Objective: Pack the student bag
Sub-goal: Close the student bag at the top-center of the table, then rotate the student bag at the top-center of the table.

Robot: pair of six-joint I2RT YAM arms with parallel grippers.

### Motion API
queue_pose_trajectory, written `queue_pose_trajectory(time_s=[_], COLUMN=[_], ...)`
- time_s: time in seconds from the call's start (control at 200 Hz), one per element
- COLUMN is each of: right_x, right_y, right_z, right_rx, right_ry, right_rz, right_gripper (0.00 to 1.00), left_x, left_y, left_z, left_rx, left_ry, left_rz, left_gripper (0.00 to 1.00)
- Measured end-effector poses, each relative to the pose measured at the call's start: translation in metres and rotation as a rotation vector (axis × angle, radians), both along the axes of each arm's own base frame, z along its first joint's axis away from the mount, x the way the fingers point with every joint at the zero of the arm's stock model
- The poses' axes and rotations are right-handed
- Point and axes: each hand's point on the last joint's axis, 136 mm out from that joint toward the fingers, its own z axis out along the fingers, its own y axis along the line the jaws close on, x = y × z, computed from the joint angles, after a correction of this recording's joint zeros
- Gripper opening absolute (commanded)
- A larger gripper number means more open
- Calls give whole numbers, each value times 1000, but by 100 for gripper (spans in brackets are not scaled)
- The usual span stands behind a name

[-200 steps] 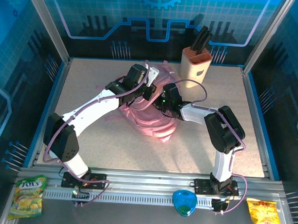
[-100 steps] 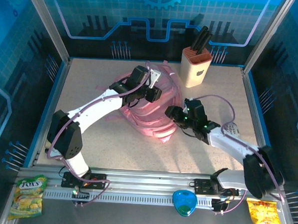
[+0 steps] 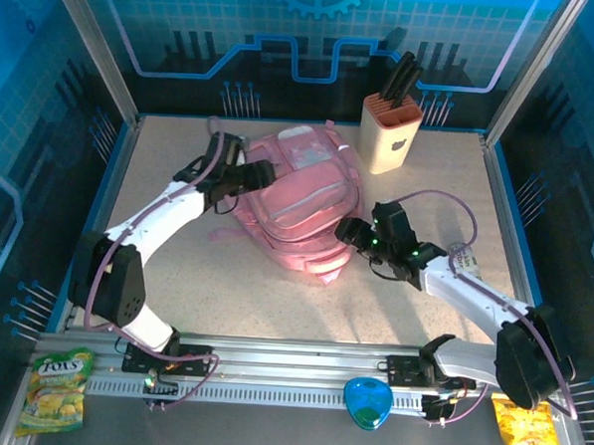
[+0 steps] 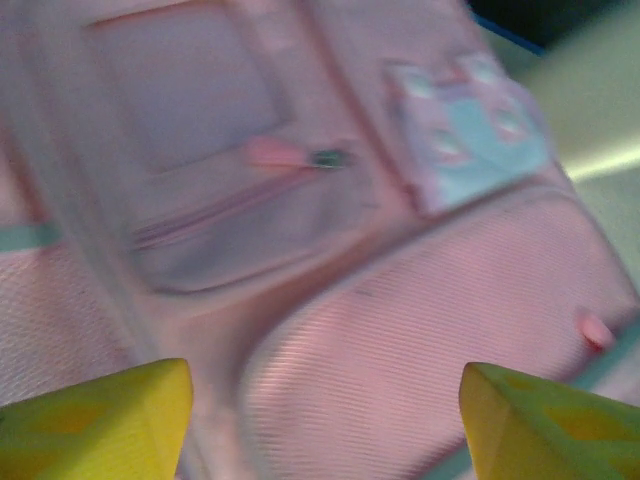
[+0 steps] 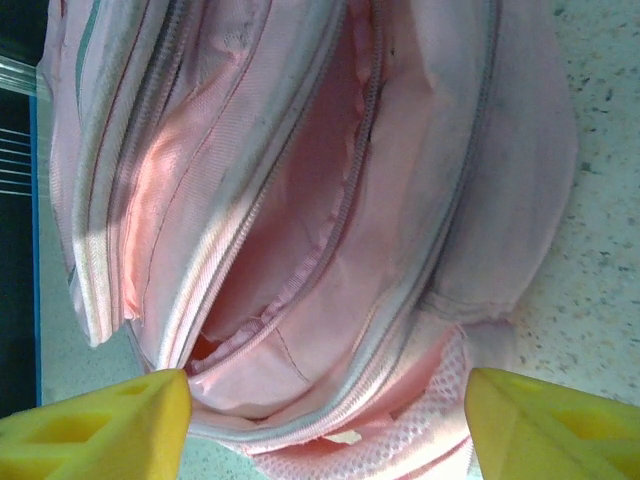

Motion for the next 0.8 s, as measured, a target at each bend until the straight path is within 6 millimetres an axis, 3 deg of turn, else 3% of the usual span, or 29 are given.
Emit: queue_pose_trajectory(time_s=[0.1, 0.235, 0.435, 0.665, 0.8], right_x=[3, 3, 10, 15, 18], right_y=[8, 20, 31, 39, 44], right_z=[-8, -12, -1, 3, 1], right_rx=[-7, -16, 3, 33, 45], right_ry=[24, 35, 1, -19, -20], right_rz=[18, 49, 71, 89, 104], right_gripper=[71, 70, 66, 64, 60], left_x=[-8, -21, -16, -14, -9], left_y=[28, 38, 28, 17, 10], left_z=[-33, -59, -69, -97, -101], left_rx=[-88, -182, -270, -323, -356], left_ry=[89, 172, 195, 263, 272], left_rz=[88, 122, 84, 51, 27], left_gripper=[60, 54, 43, 43, 38])
